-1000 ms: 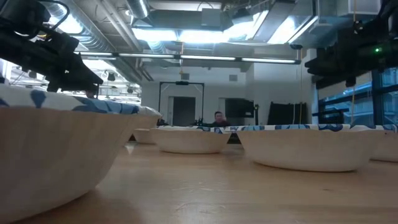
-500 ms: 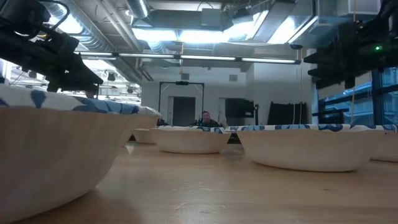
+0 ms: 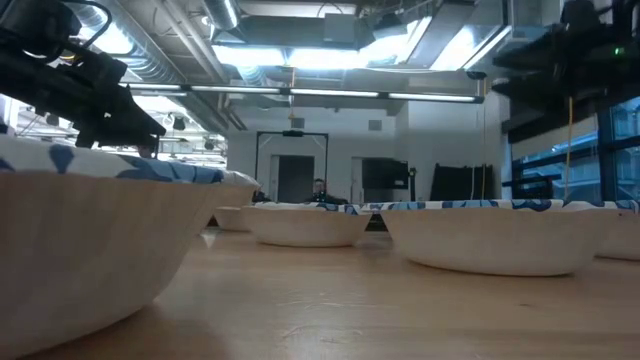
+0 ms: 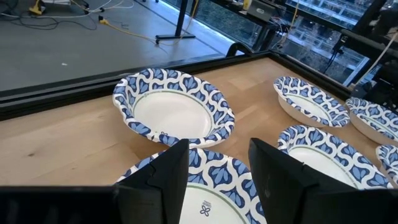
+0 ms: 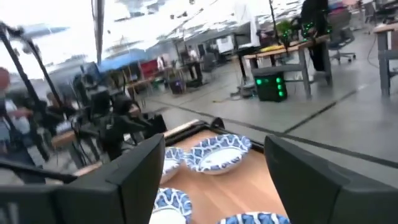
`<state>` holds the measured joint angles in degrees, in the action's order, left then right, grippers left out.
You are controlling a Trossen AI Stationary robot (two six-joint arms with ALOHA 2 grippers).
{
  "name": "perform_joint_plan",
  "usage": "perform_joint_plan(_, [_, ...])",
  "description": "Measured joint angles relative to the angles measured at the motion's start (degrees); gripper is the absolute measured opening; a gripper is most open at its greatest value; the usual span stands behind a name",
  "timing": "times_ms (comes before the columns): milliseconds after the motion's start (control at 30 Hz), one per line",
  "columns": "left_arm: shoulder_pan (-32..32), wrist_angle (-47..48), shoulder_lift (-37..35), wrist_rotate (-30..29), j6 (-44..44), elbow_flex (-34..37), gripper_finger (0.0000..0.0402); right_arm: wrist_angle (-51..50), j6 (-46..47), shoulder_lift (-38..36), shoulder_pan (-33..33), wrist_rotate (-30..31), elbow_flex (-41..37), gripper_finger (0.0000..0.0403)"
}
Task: Nest bowls inside each other
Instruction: Stack the white bowl on top of the other white bowl
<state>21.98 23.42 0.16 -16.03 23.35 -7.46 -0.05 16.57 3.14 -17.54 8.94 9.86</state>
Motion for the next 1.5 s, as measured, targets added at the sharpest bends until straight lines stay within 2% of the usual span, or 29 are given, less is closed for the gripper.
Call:
perform_joint_plan(133, [0.0,-0.3,0.0,0.0,0.0,0.0,0.0161,-9.1,-3.4,6.1,0.0,-1.1,7.8,0.0277])
perform_joint_plan(300, [0.0,-0.5,0.0,0.0,0.0,0.0,0.0161,-23.9,-5.3,18.9,0.0,-1.6,19.2,0.0277])
perform_joint_plan(567, [0.0,-0.4,0.0,-0.3,0.0,0.0,0.0161,-33.7,-9.4,39.8,0.0,-3.2,31.5,0.0277])
perform_joint_plan(833, [0.0,-0.3,0.0,-3.4,0.0,0.0,0.0161,-34.6,-6.1,53.3,0.9,-11.5,31.9,0.0277])
perform_joint_plan(1100, [0.0,-0.3,0.0,-3.4,0.0,0.0,0.0161,-34.5,-9.4,63.6,6.4,-11.6,31.1,0.0277])
perform_joint_plan(1300, [0.0,-0.3,0.0,-3.4,0.0,0.0,0.0161,-31.9,-12.5,69.7,10.2,-7.2,31.1,0.0277])
perform_joint_plan(1500, [0.0,-0.3,0.0,-3.4,0.0,0.0,0.0161,-29.9,-13.4,75.1,11.9,-7.1,31.1,0.0277])
